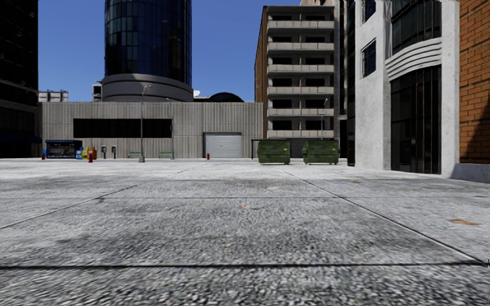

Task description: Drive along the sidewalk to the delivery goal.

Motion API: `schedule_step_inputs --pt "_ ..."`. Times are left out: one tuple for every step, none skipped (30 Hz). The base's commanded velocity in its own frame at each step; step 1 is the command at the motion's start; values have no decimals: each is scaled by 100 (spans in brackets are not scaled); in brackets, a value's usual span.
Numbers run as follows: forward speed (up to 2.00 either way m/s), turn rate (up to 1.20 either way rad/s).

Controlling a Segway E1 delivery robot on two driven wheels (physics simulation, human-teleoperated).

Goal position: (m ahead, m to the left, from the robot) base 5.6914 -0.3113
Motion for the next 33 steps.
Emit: schedule_step_inputs --pt "200 0" --pt "200 0" --pt "200 0" --pt "200 0" --pt "200 0" --pt "200 0" --pt "200 0" --pt "200 0" --pt "200 0" --pt "200 0" --pt "200 0" --pt "200 0" --pt "200 0" --pt "200 0" --pt "200 0" --pt "200 0" --pt "200 0" --pt "200 0" --pt "200 0" --pt "200 0" --pt "200 0" --pt "200 0" --pt "200 0" --pt "200 0" --pt "200 0" --pt "200 0" --pt "200 0" --pt "200 0" --pt "200 0" --pt "200 0" --pt "200 0" --pt "200 0" --pt "200 0"
